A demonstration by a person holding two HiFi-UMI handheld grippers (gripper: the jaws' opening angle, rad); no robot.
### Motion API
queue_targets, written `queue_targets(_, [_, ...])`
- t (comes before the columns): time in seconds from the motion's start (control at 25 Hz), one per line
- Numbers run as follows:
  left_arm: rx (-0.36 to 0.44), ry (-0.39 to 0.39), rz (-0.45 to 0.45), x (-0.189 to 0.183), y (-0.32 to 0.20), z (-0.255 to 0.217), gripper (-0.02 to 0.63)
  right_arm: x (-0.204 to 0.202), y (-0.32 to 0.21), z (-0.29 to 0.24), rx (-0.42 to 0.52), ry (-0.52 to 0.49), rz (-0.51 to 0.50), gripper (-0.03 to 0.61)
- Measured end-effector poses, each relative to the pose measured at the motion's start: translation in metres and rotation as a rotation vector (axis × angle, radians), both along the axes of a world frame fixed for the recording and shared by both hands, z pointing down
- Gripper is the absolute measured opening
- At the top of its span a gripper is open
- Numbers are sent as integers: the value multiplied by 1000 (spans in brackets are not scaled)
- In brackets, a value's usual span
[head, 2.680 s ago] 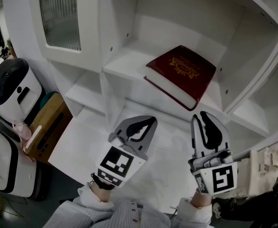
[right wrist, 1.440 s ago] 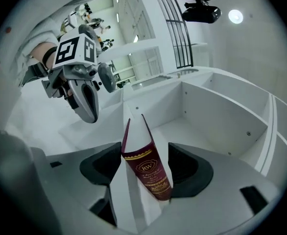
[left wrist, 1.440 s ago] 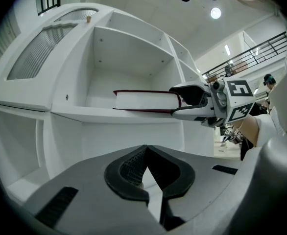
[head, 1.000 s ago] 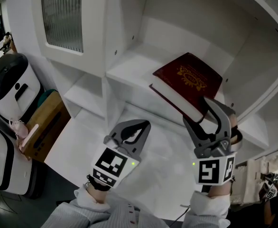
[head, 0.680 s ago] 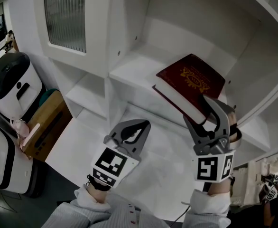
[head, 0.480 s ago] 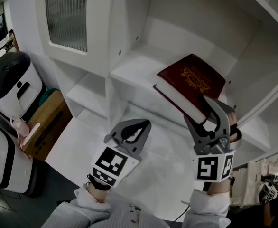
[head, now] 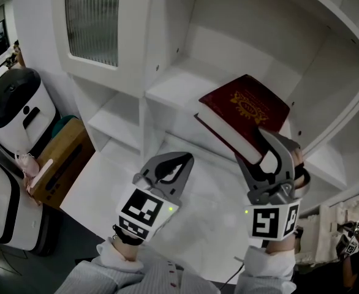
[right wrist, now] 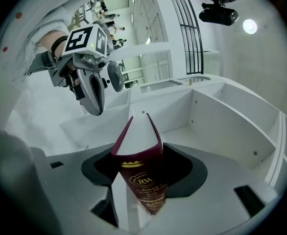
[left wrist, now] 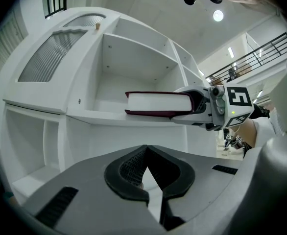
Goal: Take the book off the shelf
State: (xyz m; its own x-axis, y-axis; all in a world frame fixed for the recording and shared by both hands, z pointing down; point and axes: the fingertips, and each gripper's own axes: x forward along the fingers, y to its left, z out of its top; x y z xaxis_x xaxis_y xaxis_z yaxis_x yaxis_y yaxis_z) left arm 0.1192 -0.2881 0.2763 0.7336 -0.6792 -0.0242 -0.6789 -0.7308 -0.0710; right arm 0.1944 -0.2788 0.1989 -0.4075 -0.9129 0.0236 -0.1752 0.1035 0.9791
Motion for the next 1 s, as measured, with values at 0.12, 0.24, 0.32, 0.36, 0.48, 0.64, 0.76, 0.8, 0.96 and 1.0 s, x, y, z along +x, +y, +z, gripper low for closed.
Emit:
queue_targets(0.12, [12, 6, 0, -5, 9, -4, 9, -7, 11, -2, 12, -13, -6, 250])
queue_targets(0.24, [19, 8, 1, -10, 18, -8, 9, -15, 22, -9, 18, -28, -14, 247])
queue_targets(0.32, [24, 11, -1, -15, 24, -10, 9, -21, 31, -11, 16, -24, -18, 242])
queue_targets(0.36, [26, 12, -2, -16, 28, -11, 9, -24, 36, -13, 19, -24, -25, 241])
queue_targets(0.48, [28, 8, -8, -19, 36, -15, 9, -31, 47, -20, 20, -35, -36, 235])
queue_targets(0.64, [33, -2, -30, -24, 46, -20, 9, -42, 59, -31, 39, -48, -72, 227])
queue_targets(0.76, [41, -5, -71, -49, 56, -20, 9, -70, 70, -37, 66, -64, -123, 222])
queue_targets(0.8, [44, -6, -89, -60, 58, -20, 9, -82, 74, -39, 77, -69, -145, 222])
queue_targets(0.96, [47, -10, -169, -97, 66, -20, 9, -121, 84, -44, 100, -84, -229, 219])
queue_targets(1.0, [46, -10, -190, -105, 68, -20, 9, -129, 86, -44, 101, -87, -250, 219])
